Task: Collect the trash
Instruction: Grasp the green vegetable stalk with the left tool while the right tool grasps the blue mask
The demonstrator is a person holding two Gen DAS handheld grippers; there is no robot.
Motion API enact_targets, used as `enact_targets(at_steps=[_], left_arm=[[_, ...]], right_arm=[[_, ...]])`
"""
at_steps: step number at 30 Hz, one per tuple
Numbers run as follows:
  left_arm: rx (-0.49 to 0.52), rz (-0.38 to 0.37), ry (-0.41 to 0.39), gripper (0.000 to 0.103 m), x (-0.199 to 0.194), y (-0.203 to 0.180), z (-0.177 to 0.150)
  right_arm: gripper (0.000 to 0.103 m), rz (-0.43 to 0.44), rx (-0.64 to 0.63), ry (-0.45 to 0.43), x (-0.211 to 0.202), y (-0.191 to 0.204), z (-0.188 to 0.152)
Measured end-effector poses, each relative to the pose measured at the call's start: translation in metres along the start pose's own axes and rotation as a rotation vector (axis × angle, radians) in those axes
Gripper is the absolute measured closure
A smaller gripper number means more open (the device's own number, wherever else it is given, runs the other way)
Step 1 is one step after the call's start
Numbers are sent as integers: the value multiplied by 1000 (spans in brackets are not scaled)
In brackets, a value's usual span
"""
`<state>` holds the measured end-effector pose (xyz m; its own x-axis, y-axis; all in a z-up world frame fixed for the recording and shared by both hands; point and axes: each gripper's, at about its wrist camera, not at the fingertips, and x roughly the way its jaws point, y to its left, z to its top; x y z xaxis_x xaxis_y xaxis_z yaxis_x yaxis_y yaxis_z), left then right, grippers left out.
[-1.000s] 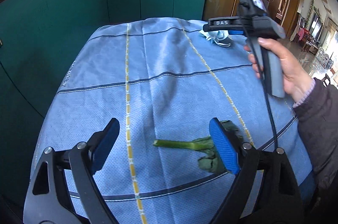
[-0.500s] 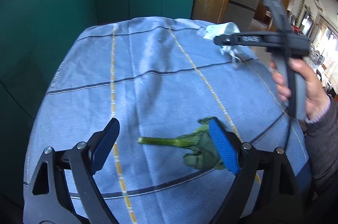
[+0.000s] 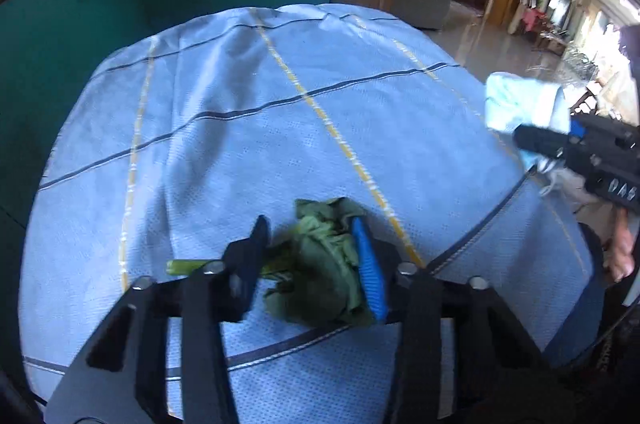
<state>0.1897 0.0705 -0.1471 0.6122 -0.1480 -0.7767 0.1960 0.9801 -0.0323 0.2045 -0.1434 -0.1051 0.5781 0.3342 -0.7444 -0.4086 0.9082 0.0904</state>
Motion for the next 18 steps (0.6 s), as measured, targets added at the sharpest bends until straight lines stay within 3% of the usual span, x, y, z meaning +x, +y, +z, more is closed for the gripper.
enact_targets(at_steps=[2, 6, 7, 9, 10, 14, 16, 18], left_arm=[[17, 2, -15, 74, -4, -5, 2], [41, 63, -35, 74, -13, -17, 7], [42, 74, -34, 70, -15, -19, 8], [33, 92, -20, 41, -18, -20, 9], [14, 103, -7, 35, -21, -18, 8], [-125, 71, 67, 24, -27, -1, 5], [-207, 58, 121, 20, -24, 6, 2], [-212, 40, 149, 20, -17, 5, -1]], right_arm=[[68, 9, 6, 5, 3, 3, -3], [65, -17, -23, 6, 2, 14, -9], [64, -20, -29, 4, 1, 16, -10], [60, -20, -35, 2, 0, 18, -12], [55, -19, -33, 2, -1, 18, -13], [34, -34, -21, -15, -6, 16, -13], [34, -40, -23, -18, -5, 17, -13], [34, -38, -19, -18, -4, 18, -13]])
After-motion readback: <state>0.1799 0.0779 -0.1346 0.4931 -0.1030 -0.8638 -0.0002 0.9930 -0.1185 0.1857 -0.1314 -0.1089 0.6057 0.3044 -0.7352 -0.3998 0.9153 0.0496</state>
